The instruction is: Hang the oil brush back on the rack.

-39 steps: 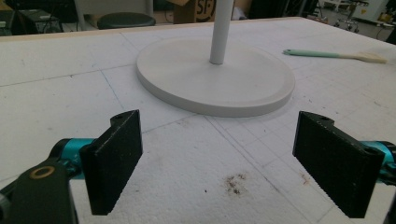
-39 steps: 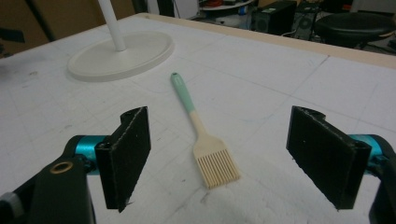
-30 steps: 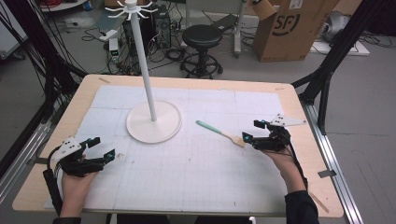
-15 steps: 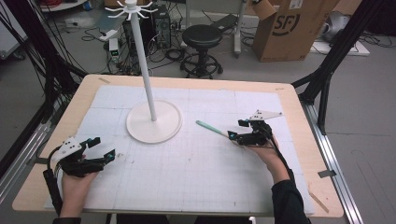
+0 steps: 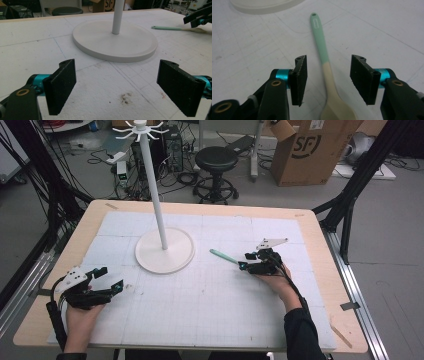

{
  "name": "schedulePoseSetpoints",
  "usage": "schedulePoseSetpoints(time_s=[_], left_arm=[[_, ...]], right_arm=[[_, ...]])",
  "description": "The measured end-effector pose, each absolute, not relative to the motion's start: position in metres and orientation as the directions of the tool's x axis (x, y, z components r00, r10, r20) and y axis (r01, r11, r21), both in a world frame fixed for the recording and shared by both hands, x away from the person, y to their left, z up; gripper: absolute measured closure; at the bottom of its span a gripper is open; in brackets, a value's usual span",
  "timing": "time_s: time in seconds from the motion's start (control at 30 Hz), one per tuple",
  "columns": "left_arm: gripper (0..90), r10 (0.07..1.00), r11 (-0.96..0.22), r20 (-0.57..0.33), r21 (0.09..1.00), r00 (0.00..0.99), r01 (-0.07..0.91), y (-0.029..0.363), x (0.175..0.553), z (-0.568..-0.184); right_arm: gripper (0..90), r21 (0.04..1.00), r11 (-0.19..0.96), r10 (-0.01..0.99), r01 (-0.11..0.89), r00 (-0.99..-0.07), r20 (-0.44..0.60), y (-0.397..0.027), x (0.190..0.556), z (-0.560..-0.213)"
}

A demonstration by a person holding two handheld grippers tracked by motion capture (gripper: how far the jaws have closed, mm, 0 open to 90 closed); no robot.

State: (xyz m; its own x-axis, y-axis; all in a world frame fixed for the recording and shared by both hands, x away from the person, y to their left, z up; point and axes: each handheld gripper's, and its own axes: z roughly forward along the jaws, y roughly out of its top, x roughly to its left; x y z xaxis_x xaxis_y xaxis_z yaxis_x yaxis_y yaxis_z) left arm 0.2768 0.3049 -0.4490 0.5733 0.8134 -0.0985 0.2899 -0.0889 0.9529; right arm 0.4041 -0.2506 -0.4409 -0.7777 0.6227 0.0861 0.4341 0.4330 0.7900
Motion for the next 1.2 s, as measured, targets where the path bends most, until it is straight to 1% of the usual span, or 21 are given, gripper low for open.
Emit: schedulePoseSetpoints(time_s=[0.03,0.07,0.1,0.33,0.4,0.67,0.73,0.77,0.87,1.03,1.2], left_arm=[[16.5,0.814,-0.090,-0.097,0.953,0.572,0.290,0.305,0.277,-0.449],[16.5,0.815,-0.090,-0.097,0.953,0.572,0.290,0.305,0.277,-0.449],[16.5,0.815,-0.090,-0.097,0.953,0.572,0.290,0.305,0.277,-0.449],[16.5,0.815,-0.090,-0.096,0.953,0.572,0.289,0.304,0.277,-0.449],[16.5,0.814,-0.092,-0.094,0.953,0.573,0.288,0.304,0.277,-0.449],[16.5,0.815,-0.091,-0.095,0.953,0.571,0.289,0.304,0.277,-0.449],[16.6,0.817,-0.094,-0.093,0.953,0.569,0.289,0.304,0.277,-0.449],[16.7,0.818,-0.095,-0.092,0.952,0.568,0.291,0.304,0.277,-0.449],[16.7,0.818,-0.094,-0.092,0.952,0.567,0.290,0.304,0.276,-0.449],[16.7,0.816,-0.101,-0.085,0.953,0.572,0.286,0.304,0.276,-0.449],[16.7,0.817,-0.101,-0.086,0.952,0.571,0.288,0.304,0.276,-0.449]], right_arm=[[51.1,0.787,0.444,0.621,0.428,-0.781,0.074,-0.250,0.405,-0.442],[54.6,0.779,0.457,0.617,0.429,-0.784,0.069,-0.249,0.405,-0.443],[56.3,0.777,0.468,0.612,0.421,-0.789,0.060,-0.248,0.406,-0.444],[62.3,0.763,0.492,0.606,0.420,-0.794,0.046,-0.243,0.408,-0.443],[66.0,0.755,0.503,0.612,0.420,-0.790,0.031,-0.241,0.409,-0.444],[69.4,0.741,0.518,0.619,0.428,-0.785,0.020,-0.241,0.411,-0.446],[70.3,0.729,0.540,0.612,0.421,-0.791,0.005,-0.239,0.412,-0.444],[73.8,0.707,0.569,0.602,0.420,-0.798,-0.011,-0.235,0.412,-0.441],[75.0,0.693,0.576,0.609,0.435,-0.793,-0.009,-0.232,0.414,-0.440],[79.3,0.701,0.517,0.645,0.492,-0.762,0.059,-0.236,0.416,-0.441],[82.0,0.698,0.518,0.650,0.495,-0.758,0.055,-0.235,0.415,-0.441]])
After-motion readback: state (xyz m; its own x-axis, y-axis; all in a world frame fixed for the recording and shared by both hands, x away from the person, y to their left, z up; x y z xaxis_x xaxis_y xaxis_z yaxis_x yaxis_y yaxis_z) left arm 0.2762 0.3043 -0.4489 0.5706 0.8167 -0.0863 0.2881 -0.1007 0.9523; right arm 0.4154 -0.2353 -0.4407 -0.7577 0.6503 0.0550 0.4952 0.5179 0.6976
